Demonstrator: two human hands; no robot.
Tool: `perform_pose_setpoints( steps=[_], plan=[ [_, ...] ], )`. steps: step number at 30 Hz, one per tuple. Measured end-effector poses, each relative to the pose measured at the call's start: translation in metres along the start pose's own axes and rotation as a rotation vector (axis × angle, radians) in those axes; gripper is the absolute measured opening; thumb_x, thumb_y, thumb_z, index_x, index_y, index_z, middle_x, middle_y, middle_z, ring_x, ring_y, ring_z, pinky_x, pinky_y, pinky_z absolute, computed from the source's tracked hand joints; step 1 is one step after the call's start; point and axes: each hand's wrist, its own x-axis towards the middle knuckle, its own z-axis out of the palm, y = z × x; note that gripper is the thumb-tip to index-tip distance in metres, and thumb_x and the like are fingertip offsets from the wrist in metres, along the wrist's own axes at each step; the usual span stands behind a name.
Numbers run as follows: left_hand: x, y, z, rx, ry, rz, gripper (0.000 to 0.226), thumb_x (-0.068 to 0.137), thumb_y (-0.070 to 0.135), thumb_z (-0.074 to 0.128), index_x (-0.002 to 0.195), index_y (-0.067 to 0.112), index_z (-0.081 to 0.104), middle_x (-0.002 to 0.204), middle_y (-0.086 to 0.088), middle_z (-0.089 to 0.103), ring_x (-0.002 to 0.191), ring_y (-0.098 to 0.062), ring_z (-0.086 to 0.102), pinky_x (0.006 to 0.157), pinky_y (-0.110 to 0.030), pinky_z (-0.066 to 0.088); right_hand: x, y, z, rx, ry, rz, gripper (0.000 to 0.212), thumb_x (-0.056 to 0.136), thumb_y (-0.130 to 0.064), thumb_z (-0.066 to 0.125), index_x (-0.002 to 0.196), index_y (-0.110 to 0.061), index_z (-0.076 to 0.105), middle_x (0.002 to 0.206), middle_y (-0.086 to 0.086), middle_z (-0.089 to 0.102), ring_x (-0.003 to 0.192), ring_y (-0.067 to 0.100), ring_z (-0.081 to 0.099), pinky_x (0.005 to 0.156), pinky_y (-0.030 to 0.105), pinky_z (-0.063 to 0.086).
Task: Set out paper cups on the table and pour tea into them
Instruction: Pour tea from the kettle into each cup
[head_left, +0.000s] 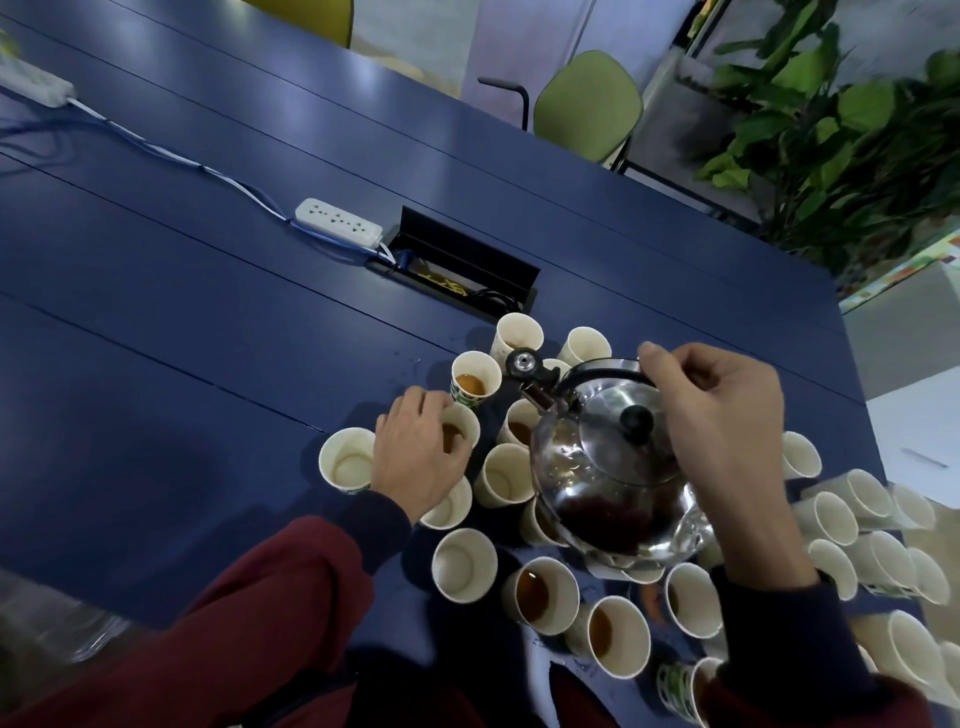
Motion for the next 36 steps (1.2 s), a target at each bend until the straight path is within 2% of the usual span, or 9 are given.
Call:
perform_pose_setpoints(
  steps=[2,5,8,12,17,24,28,36],
  plan=[
    [-0.003,0.005,0.002,-0.013,-0.039,0.115,0.034,0.076,0.040,0.063,0.105,0.022,0.061,0.103,0.003,0.058,0.097,-0.023,0.056,0.081,-0.040,0.044,-0.001,0.006,-0.008,-0.037,0.005,-0.012,0.043,0.091,-0.032,0.068,0.055,-0.011,0.058,0.043,-0.009,0.043,0.047,0.007,0.039,0.052,0.021,0.034],
    [-0.009,0.016,0.005,0.012,-0.234,0.258,0.055,0.073,0.049,0.072,0.119,0.021,0.059,0.115,0.002,0.057,0.113,-0.022,0.052,0.093,-0.039,0.038,-0.004,0.013,-0.019,-0.081,-0.006,-0.020,0.041,0.091,-0.034,0.068,0.058,-0.010,0.061,0.046,-0.005,0.046,0.048,0.008,0.041,0.055,0.028,0.036],
    [-0.011,0.026,0.012,0.158,-0.369,0.288,0.081,0.068,0.068,0.072,0.130,0.021,0.051,0.126,0.001,0.053,0.119,-0.022,0.047,0.101,-0.042,0.036,-0.008,0.019,-0.030,-0.116,-0.026,-0.015,0.037,0.090,-0.036,0.069,0.060,-0.015,0.064,0.051,-0.005,0.058,0.053,0.012,0.051,0.056,0.027,0.040],
    [-0.012,0.035,0.020,0.276,-0.436,0.279,0.086,0.070,0.066,0.072,0.138,0.021,0.045,0.129,-0.001,0.049,0.122,-0.024,0.045,0.102,-0.043,0.037,-0.010,0.027,-0.037,-0.158,-0.059,-0.005,0.031,0.087,-0.037,0.071,0.063,-0.019,0.068,0.056,-0.009,0.064,0.062,0.011,0.060,0.059,0.025,0.042],
    [-0.015,0.045,0.024,0.331,-0.412,0.224,0.066,0.080,0.053,0.067,0.134,0.019,0.050,0.124,-0.004,0.050,0.120,-0.026,0.049,0.101,-0.043,0.039,-0.012,0.034,-0.034,-0.174,-0.154,-0.024,0.028,0.087,-0.040,0.071,0.066,-0.022,0.069,0.059,-0.008,0.065,0.068,0.014,0.063,0.066,0.033,0.048],
    [-0.030,0.046,0.030,0.256,-0.337,0.130,0.076,0.074,0.058,0.073,0.135,0.021,0.048,0.124,-0.002,0.051,0.118,-0.023,0.050,0.098,-0.040,0.039,-0.012,0.043,-0.023,-0.211,-0.241,-0.115,0.027,0.088,-0.038,0.070,0.066,-0.023,0.069,0.061,-0.005,0.067,0.068,0.019,0.063,0.068,0.038,0.051],
    [-0.033,0.046,0.029,0.223,-0.320,0.067,0.076,0.071,0.063,0.074,0.131,0.024,0.051,0.123,0.001,0.051,0.116,-0.022,0.051,0.096,-0.040,0.038,-0.013,0.044,-0.020,-0.254,-0.274,-0.122,0.034,0.088,-0.041,0.068,0.057,-0.033,0.057,0.057,-0.006,0.062,0.065,0.018,0.058,0.060,0.032,0.040],
    [-0.037,0.042,0.031,0.202,-0.286,0.010,0.074,0.072,0.062,0.073,0.132,0.024,0.053,0.120,0.001,0.051,0.114,-0.022,0.051,0.090,-0.041,0.038,-0.008,0.044,-0.012,-0.302,-0.309,-0.183,0.029,0.088,-0.042,0.067,0.067,-0.021,0.067,0.059,-0.001,0.063,0.067,0.023,0.061,0.062,0.035,0.048]
  ],
)
